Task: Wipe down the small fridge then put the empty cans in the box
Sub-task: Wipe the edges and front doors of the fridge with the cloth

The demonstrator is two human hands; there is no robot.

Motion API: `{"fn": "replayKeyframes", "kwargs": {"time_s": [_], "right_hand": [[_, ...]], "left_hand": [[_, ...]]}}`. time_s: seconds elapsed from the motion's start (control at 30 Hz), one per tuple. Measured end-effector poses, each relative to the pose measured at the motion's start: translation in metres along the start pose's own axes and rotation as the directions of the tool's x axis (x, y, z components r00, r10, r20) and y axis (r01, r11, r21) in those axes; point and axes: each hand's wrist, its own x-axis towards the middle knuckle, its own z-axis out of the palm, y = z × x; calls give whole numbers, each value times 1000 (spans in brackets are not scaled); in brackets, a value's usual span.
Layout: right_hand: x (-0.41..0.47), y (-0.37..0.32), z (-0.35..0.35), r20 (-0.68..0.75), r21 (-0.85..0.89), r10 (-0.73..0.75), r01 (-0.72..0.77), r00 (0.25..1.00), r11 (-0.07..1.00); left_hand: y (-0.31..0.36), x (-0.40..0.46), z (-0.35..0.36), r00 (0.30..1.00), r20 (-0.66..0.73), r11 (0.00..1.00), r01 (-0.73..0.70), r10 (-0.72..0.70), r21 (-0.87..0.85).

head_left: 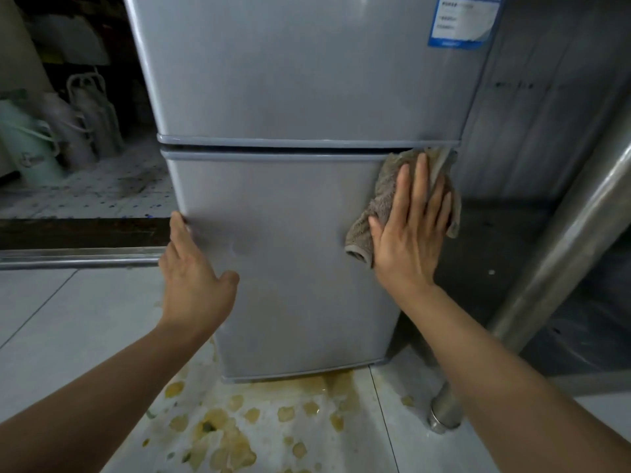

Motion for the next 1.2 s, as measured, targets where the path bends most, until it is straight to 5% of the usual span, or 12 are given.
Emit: {"fn": "replayKeyframes", "kwargs": {"time_s": [0.13, 0.47, 0.77, 1.03, 1.2], "right_hand": [[-36, -14, 16, 58, 273, 382, -382, 922, 883], [-110, -1, 31, 459, 297, 508, -665, 728, 685], [-49, -21, 22, 49, 427, 490, -462, 870, 777], [-166, -28, 53, 311, 186, 189, -255, 931, 949], [-133, -42, 45, 237, 225, 135, -190, 962, 956]], "left_hand": [[-8, -4, 8, 1000, 12, 1000, 10, -10, 8], [-24, -23, 16, 990, 95, 994, 107, -109, 25], [-31, -32, 21, 984, 115, 990, 128, -133, 53], [-40, -35, 35, 978, 125, 986, 163, -164, 23], [-45, -33, 18, 964, 218, 989, 149, -151, 25]]}}
